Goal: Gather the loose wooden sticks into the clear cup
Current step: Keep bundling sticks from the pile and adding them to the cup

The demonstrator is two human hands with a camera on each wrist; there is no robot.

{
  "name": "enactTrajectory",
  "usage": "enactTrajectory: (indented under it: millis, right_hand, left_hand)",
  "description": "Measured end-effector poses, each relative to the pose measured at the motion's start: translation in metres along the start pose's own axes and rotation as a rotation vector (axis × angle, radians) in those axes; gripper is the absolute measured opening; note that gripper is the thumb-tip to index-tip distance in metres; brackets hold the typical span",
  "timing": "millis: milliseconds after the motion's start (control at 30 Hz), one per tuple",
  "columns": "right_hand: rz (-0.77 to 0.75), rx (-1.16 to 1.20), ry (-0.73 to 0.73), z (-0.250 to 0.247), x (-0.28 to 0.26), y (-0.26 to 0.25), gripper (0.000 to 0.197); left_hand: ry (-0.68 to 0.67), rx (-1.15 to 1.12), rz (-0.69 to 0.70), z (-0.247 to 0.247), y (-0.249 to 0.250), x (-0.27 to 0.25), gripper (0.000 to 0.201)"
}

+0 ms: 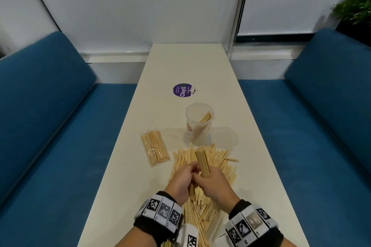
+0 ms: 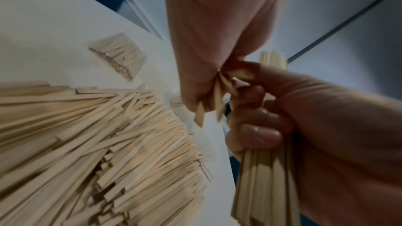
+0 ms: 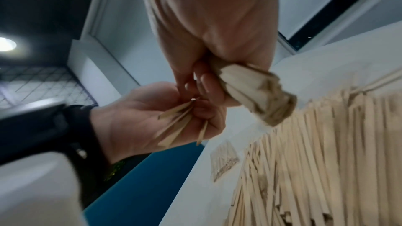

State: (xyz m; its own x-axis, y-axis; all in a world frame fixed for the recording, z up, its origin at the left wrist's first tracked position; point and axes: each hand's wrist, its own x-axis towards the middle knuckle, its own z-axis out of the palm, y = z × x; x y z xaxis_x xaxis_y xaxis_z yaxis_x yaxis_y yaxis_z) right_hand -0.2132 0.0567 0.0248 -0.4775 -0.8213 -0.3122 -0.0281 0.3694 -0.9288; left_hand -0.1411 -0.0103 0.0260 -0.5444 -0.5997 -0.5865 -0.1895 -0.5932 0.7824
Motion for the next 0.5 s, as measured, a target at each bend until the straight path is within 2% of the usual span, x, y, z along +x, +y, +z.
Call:
enactTrajectory:
  millis: [133,233,267,367,500]
  right_hand:
    - [-0.104,-0.105,0.087,0.004,-0.006,-0.002,0.028]
    - [-0.182,-0.101,0.184,0.002,-0.009,-0.002,0.014]
    - [-0.181,-0.077,0.191,0.001,-0.01,-0.005,0.015]
    - [-0.118,0.005,0.115,-0.002,-0.006,-0.004,0.026]
    - [0.013,0.292,0.014,-0.014,0.002,-0.008,0.029]
  left_hand:
    - [0.004,-0.036,0.032,0.003,0.003,-0.006,0.032]
    - [0.027,-0.074,0.051,0.004,0.005,-0.008,0.029]
    - [0.036,-0.072,0.065,0.003,0.006,-0.008,0.028]
    - [0.004,-0.001,0.109,-0.004,0.007,-0.008,0.031]
    - [-0.183,0.116,0.12,-0.014,0.012,-0.009,0.033]
